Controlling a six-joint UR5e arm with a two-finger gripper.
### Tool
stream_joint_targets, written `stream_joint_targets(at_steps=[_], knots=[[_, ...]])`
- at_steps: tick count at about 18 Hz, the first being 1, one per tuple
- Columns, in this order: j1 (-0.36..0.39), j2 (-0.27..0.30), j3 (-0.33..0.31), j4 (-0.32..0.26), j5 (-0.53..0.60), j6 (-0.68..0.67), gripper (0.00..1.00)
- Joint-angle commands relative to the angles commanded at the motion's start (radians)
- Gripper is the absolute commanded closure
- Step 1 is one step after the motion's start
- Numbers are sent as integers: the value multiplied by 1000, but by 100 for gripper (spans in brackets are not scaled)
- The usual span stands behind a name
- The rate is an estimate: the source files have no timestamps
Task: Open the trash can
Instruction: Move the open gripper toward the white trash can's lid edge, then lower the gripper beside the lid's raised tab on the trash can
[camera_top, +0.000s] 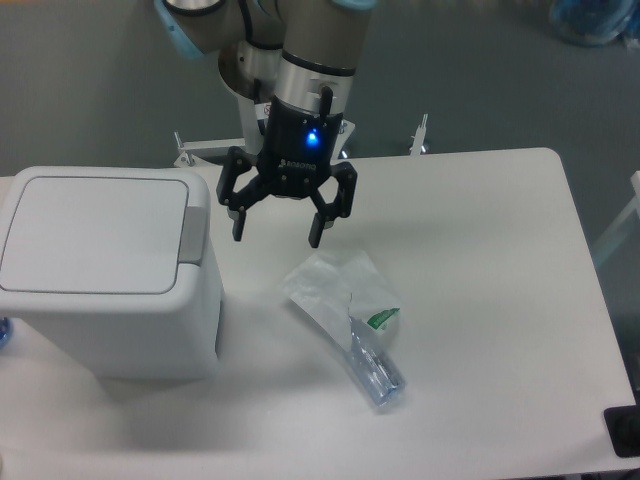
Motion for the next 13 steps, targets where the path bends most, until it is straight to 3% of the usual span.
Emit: stream_joint_targets(at_steps=[13], knots=[[-29,-11,0,2,0,-3,0]])
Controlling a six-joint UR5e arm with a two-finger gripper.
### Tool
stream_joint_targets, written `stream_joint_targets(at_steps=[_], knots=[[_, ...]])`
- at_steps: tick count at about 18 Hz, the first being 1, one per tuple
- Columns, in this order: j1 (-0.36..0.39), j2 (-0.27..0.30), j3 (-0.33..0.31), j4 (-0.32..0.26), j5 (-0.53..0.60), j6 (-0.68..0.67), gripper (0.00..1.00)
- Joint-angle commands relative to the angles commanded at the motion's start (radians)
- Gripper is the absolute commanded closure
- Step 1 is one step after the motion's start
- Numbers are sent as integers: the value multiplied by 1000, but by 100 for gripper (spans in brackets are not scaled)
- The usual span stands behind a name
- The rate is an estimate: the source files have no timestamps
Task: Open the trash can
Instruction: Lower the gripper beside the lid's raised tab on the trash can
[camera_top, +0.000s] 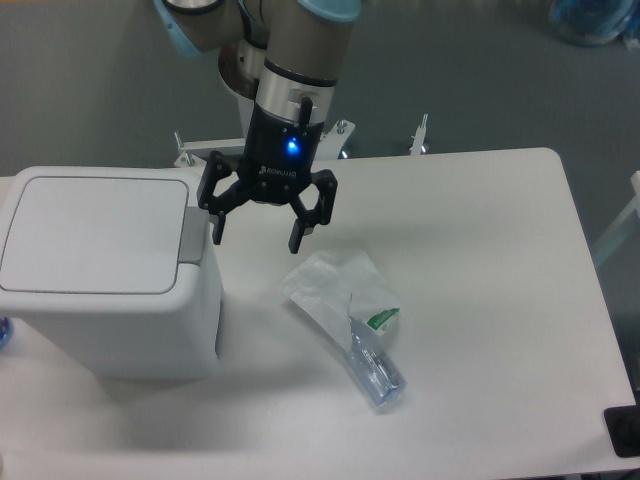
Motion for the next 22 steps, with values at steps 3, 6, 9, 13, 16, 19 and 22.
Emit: stream_joint_targets(at_steps=[3,6,9,13,16,19,22], knots=[[-2,-6,-2,6,0,0,0],[-3,-9,-2,11,-2,0,0],[-14,-11,-9,31,-2,0,0],[-18,-17,-17,43,0,-2,0],[-18,-17,-20,44,0,-2,0],[-18,-17,-21,43,0,-2,0],[-18,-17,-23,44,0,-2,0]])
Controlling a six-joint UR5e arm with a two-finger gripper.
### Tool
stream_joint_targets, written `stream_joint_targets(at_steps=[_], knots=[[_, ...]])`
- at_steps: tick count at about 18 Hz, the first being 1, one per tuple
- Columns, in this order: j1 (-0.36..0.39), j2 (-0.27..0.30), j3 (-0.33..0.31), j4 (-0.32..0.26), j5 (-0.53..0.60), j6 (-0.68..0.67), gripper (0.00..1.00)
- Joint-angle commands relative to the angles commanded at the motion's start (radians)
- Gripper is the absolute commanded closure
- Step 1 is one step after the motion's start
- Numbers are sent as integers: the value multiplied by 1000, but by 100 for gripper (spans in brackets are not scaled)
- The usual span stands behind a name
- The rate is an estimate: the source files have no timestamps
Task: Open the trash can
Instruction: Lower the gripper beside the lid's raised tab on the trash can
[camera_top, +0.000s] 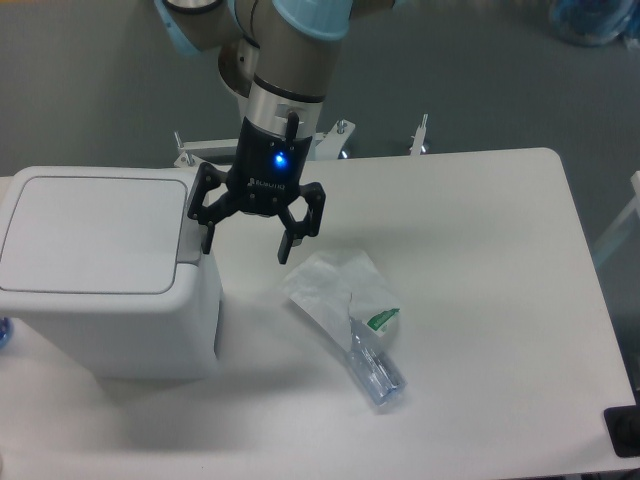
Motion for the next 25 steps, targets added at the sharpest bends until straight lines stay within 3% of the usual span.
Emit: stream_joint_targets(at_steps=[7,25], knots=[[8,15,18,-2,-58,-5,0],[0,8,-2,0,-52,-2,0]])
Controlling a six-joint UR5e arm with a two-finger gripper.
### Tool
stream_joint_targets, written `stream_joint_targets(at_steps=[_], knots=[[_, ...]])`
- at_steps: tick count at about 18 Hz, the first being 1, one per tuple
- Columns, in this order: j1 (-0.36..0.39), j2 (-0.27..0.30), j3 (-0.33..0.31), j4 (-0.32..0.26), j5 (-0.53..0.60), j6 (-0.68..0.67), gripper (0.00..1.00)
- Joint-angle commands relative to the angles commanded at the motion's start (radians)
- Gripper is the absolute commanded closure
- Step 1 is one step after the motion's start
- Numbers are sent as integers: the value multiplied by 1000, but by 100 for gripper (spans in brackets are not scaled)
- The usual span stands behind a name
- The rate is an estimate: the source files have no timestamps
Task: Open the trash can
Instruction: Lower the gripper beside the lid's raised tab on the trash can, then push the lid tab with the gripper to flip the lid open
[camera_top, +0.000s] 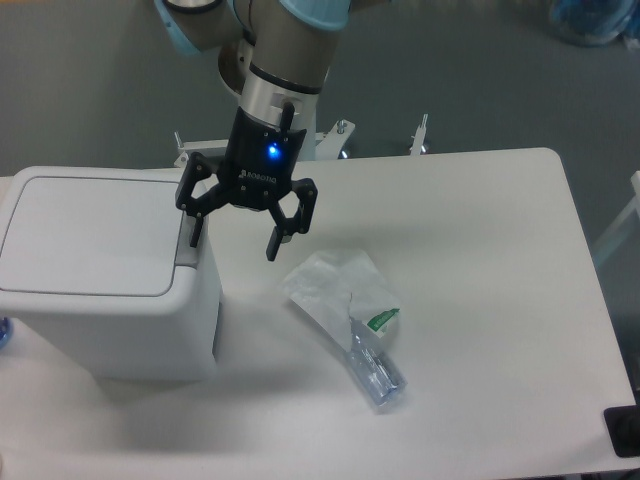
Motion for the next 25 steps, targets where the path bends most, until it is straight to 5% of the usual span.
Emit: stream_joint_targets(at_steps=[25], knots=[[2,-15,-3,6,2,3,0]])
